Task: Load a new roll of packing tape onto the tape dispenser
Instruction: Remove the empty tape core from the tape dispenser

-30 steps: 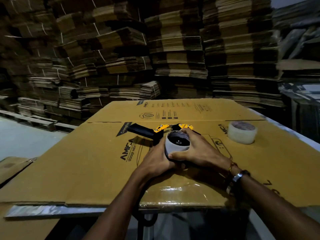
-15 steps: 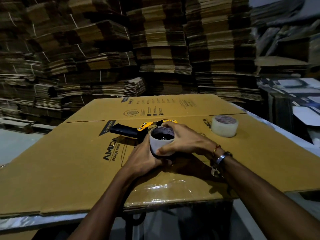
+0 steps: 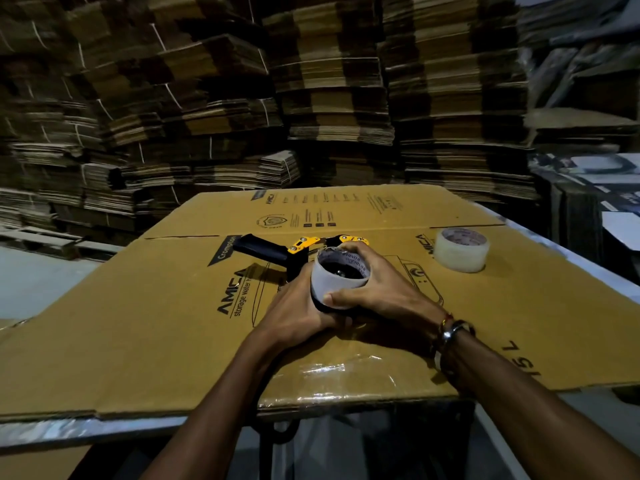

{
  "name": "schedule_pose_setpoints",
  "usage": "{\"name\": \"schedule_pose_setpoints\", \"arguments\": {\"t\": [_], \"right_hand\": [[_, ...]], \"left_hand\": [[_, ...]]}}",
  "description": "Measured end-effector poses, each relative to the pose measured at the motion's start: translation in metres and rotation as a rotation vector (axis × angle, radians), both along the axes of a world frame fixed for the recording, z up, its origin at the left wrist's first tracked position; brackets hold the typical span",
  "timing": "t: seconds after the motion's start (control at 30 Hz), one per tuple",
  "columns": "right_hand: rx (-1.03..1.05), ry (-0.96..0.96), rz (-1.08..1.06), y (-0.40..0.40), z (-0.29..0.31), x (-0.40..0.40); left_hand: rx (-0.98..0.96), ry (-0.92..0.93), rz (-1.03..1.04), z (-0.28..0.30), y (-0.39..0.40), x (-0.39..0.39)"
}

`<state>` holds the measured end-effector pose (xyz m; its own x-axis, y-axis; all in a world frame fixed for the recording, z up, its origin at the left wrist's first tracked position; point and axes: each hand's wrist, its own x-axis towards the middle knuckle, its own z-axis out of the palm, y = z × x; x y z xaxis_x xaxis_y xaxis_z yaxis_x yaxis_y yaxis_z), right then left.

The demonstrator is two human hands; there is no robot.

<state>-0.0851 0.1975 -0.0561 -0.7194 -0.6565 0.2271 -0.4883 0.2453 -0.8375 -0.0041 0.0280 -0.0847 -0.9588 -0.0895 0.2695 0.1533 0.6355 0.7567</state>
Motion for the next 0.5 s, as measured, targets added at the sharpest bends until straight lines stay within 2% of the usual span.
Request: {"name": "schedule_pose_setpoints", "arguments": {"t": [0.13,0.33,0.5], "right_hand": [[0.063,0.053,0.035,-0.001,0.009,0.0],[0.284,0.183,0.12,-0.004,0.033,-0.009],[0.286,0.266,0.132,-0.005,0.031,-0.01]], "left_hand": [[0.001,-0.008,0.003,0.0,0.0,0.001],[-0.014,0.011,0.019,0.001,0.001,0.0],[-0.013,0.005,0.023,0.0,0.0,-0.002]]}}
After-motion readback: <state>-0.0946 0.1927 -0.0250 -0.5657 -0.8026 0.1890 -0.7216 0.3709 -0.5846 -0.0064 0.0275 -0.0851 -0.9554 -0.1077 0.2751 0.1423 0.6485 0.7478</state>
